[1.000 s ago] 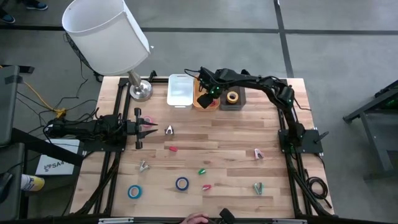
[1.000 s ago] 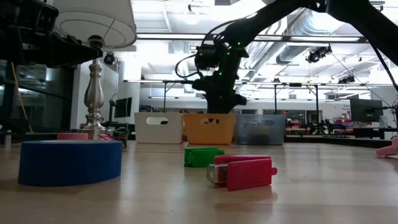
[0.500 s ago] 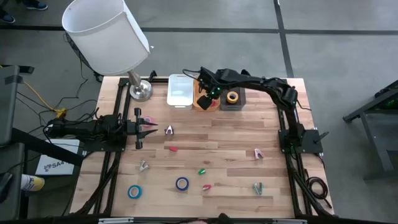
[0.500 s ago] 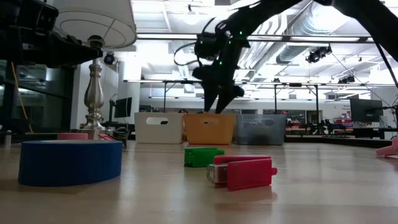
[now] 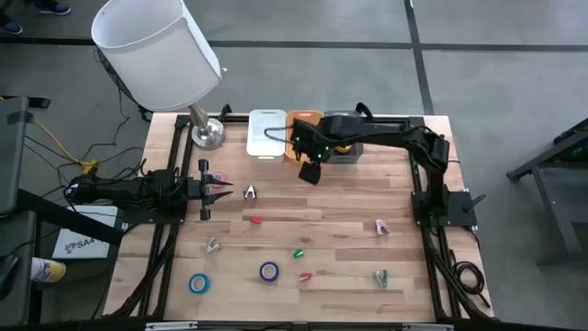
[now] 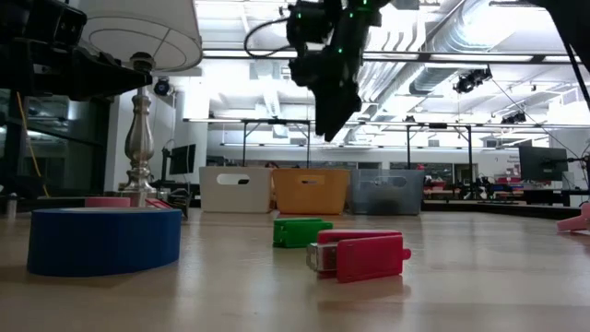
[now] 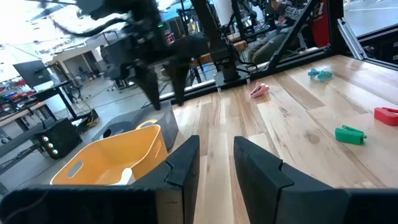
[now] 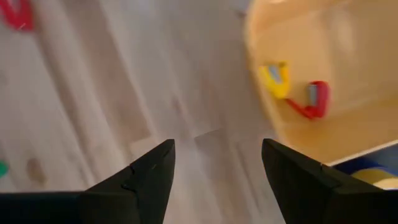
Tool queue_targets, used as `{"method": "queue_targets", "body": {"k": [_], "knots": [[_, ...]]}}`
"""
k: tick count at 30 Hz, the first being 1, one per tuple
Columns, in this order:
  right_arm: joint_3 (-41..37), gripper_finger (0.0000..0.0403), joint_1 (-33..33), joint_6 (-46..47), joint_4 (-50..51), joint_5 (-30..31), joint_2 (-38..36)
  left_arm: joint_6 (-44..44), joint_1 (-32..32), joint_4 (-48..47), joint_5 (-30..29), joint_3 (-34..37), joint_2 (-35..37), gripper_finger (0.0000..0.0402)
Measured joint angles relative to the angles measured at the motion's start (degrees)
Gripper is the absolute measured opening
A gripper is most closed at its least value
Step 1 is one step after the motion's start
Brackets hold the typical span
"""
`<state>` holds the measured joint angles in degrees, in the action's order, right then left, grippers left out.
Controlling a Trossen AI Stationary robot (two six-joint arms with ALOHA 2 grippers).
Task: Pick and place Stapler, Stapler remover, tape
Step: Put the green stapler into the yellow bin
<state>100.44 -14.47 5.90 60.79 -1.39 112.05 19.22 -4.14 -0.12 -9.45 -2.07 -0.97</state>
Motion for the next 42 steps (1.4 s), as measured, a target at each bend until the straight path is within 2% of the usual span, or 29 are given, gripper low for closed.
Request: {"method": "queue_targets", "body": {"k": [15,22,29,42], "knots": [[0.0,0.0232,16.18,-10.85,0.69,1.29,-0.18,0.0,0.0,0.0,0.0,-0.01,0.0,0.0096],[-0.01,0.0232,21.21,-14.98,1.05,5.42,-0.18,0.0,0.0,0.0,-0.02,0.0,-0.02,0.0096],[-0.02,0.0232,24.38,-11.62,0.07,11.24,-0.18,0.0,0.0,0.0,0.0,0.0,-0.01,0.0096],[-0.02,0.0232,28.45,-7.27,-8.15,9.23,0.08,0.0,0.0,0.0,-0.02,0.0,0.0,0.0096]]}}
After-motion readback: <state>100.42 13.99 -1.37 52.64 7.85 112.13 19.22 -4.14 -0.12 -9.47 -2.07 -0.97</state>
